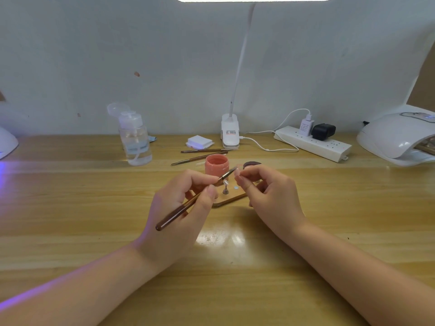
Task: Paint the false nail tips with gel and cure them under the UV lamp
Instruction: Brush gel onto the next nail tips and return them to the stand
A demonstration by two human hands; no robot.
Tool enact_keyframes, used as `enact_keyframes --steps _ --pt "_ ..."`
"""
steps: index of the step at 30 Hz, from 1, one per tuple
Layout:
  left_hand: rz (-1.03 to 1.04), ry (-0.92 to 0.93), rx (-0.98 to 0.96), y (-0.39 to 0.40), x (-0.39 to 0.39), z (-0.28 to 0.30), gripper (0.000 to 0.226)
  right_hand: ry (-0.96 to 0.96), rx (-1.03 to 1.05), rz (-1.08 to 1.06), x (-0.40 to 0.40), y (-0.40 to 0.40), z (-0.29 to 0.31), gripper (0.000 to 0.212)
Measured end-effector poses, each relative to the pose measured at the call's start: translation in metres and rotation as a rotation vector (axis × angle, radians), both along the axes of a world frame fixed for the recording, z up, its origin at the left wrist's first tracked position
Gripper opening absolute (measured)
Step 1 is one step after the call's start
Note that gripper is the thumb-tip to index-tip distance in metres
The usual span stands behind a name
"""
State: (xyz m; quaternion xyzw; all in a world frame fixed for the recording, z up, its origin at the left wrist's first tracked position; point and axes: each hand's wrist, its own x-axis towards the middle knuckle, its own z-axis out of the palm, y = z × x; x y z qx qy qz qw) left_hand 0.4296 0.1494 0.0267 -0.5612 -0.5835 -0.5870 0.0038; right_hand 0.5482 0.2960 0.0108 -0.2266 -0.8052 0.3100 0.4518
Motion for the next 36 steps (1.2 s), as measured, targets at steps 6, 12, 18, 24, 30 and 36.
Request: enact_keyframes --steps 6,12,18,24,30,36 --pt "-0.012 0.037 -0.046 -0.0001 -0.0024 -0.0022 0.014 -0.009 0.0 0.002 0.0005 -0.0008 0.0 0.008" --pt "-0.007 -0.048 -0.006 -0.0003 -0.0001 -0.0002 0.008 -0.004 -0.012 -0.005 0.0 0.0 -0.001 0.007" --pt "-0.032 -0.046 -0.022 -0.0014 -0.0025 -0.0006 0.014 -0.021 -0.017 -0.004 0.0004 0.0004 -0.0015 0.008" --pt "-0.055 -0.176 -0.02 0.0023 -0.0011 -0.0014 0.011 -0.028 -0.019 -0.001 0.0003 0.0003 -0.001 0.011" --pt "-0.07 -0.168 -0.003 -0.0001 -0.0027 -0.0021 0.016 -0.037 -0.03 0.004 0.0006 0.0001 -0.0005 0.012" --pt "-0.058 -0.145 -0.038 0.0011 -0.0005 -0.0015 0.01 -0.037 -0.025 0.0 0.0008 0.0001 -0.0012 0.011"
